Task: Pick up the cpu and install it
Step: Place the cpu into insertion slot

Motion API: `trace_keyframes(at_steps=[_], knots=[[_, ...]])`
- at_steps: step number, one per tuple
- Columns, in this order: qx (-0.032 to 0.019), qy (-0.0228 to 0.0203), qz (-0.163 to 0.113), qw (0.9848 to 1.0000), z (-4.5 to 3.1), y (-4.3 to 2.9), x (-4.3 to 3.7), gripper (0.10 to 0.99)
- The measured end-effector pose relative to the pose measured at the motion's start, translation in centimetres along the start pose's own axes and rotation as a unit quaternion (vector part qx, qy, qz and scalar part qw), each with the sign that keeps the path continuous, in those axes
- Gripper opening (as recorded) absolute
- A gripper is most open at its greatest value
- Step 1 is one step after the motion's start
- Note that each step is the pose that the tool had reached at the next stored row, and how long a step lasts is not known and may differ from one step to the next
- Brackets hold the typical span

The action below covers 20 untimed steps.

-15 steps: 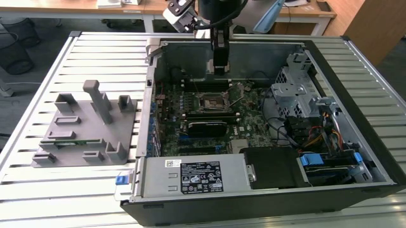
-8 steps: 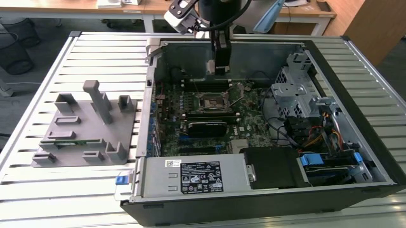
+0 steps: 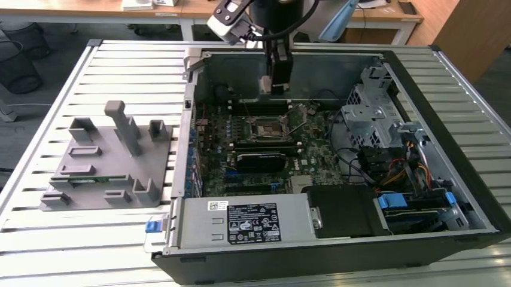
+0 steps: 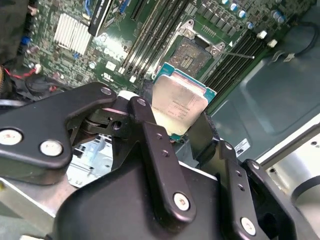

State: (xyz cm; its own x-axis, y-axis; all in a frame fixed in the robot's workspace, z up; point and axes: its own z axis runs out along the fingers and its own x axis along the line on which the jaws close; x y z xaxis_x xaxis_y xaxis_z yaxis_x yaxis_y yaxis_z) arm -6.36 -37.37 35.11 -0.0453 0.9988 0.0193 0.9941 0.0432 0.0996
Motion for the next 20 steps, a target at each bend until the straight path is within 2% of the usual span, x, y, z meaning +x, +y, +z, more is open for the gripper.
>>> trace_keyframes(at_steps=[4, 11, 16, 20], knots=[[0.0006, 0.0031, -0.031, 0.9995, 0.17, -0.02, 0.0, 0.529], [0.0001, 0.0034, -0.037, 0.9993, 0.59, -0.05, 0.15, 0.529], [0.0006, 0.0069, -0.072, 0.9973, 1.19, -0.11, 0.26, 0.529], [0.0004, 0.0061, -0.064, 0.998, 1.81, -0.16, 0.41, 0.529]])
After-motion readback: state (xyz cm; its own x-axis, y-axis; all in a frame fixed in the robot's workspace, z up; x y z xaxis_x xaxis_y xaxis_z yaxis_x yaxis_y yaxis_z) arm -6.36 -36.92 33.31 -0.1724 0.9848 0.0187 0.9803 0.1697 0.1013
